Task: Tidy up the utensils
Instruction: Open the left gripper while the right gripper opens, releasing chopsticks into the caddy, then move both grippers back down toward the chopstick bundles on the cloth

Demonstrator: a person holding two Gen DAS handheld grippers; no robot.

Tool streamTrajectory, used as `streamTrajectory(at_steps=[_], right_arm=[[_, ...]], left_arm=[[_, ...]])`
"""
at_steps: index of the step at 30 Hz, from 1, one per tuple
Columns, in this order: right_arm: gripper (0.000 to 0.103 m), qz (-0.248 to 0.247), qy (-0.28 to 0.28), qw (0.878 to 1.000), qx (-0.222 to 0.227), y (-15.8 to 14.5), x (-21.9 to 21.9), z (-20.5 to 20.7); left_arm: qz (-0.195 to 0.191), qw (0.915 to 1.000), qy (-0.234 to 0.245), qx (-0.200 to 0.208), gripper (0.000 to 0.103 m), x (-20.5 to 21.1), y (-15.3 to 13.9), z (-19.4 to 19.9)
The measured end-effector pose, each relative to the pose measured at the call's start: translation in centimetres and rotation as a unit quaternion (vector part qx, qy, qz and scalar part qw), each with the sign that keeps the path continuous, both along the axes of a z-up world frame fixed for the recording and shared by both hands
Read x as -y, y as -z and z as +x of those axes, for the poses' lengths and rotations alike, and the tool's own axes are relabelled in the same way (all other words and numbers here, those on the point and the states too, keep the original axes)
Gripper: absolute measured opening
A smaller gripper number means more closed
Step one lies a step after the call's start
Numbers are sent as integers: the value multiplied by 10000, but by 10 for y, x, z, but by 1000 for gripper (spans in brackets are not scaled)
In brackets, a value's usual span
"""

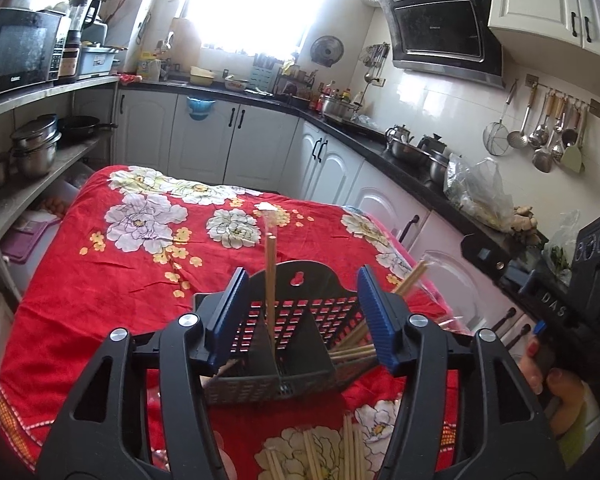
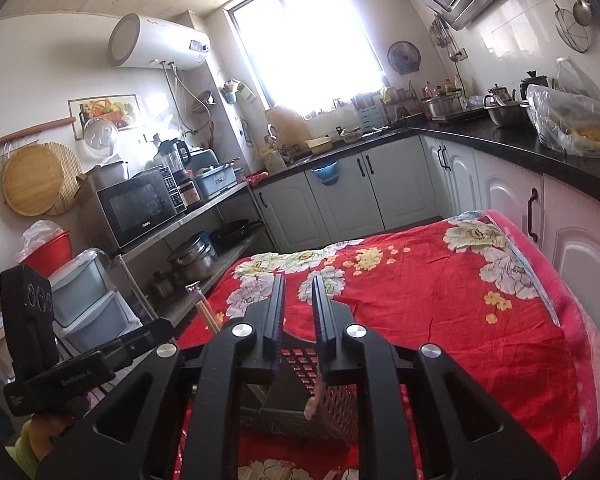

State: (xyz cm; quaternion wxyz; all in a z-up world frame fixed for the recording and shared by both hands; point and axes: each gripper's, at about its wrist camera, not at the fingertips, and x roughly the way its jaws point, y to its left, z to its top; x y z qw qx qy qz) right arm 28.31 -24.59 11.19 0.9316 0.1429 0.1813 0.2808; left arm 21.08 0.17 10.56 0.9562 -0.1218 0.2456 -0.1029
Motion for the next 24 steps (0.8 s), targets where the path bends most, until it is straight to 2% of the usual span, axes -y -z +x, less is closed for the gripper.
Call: streamTrajectory(at_steps=[13,24], right_arm=[[37,-54,83,9998,-191,13,13,-27],[43,-206,65,9992,-344,28,14,-49]], left_arm=[[-125,9997,217,-73,62,3,5,-23],[-282,9986,360,-273,66,2,18,-40]])
